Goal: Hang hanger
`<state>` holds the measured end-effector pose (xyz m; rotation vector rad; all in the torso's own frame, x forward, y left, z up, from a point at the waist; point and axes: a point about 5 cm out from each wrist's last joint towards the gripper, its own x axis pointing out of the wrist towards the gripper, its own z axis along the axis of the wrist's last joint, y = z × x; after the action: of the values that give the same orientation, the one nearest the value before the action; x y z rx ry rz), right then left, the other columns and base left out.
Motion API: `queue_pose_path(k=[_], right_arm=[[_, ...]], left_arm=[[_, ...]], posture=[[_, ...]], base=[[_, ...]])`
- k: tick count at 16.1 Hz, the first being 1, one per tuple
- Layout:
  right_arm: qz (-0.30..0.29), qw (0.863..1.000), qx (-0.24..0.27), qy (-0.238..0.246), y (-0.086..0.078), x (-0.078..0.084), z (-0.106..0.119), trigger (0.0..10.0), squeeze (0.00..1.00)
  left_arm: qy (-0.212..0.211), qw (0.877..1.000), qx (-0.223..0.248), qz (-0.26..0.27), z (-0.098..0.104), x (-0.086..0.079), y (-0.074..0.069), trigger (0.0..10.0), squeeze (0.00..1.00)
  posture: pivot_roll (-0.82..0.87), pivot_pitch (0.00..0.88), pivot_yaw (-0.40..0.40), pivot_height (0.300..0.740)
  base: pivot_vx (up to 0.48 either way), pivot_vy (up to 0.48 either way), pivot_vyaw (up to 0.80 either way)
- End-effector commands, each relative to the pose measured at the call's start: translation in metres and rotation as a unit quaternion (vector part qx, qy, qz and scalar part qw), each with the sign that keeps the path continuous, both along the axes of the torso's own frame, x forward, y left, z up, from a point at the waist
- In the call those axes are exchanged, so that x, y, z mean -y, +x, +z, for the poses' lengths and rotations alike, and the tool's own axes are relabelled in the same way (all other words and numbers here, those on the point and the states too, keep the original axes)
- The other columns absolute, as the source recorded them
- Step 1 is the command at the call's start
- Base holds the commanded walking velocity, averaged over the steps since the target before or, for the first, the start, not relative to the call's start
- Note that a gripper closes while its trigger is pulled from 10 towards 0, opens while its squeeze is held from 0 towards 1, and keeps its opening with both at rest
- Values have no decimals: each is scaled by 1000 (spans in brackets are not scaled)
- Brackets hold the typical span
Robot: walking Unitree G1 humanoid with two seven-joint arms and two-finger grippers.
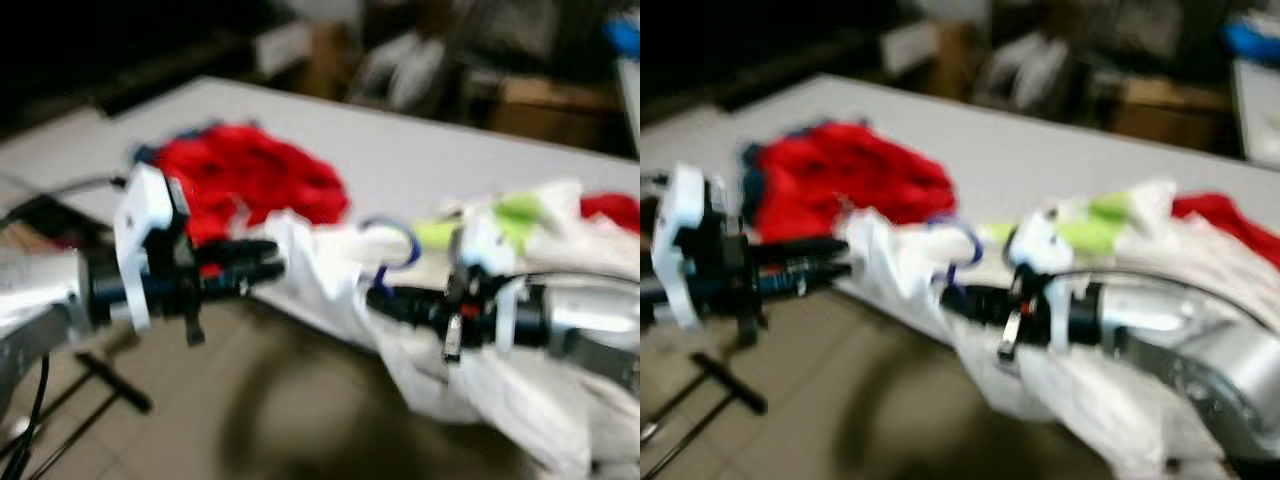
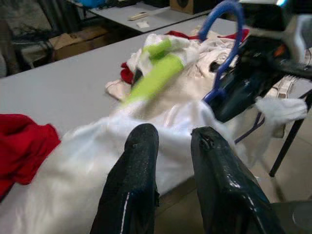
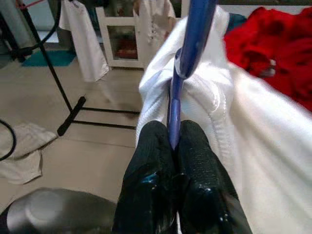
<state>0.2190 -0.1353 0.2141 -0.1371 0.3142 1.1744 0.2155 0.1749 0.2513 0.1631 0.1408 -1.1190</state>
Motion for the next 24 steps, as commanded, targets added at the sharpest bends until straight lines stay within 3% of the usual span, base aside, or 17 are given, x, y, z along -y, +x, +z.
queue_pose_path(k=[1,6,15,19,24], right_arm=[[13,1000,-4,9,-6,-7,-4,10000,0],[13,999,-41,8,-15,-16,-28,10000,0],[17,998,-53,20,-21,-21,-36,10000,0],[-29,999,-41,10,-10,-13,-43,10000,0],[-87,996,-9,-7,10,-1,-49,10000,0]], left_arm=[[12,1000,-16,9,-8,0,1,10000,0],[27,999,-23,11,-12,-2,-1,10000,0],[29,999,-18,7,-10,-2,-1,10000,0],[32,999,-10,21,-9,-4,2,10000,0],[0,997,56,57,7,-3,14,10000,0]], posture=[[59,0,44,740],[63,0,50,740],[69,0,55,740],[71,0,50,740],[78,0,37,740]], base=[[0,0,800],[0,0,800],[0,0,800],[0,0,800],[0,0,800]])
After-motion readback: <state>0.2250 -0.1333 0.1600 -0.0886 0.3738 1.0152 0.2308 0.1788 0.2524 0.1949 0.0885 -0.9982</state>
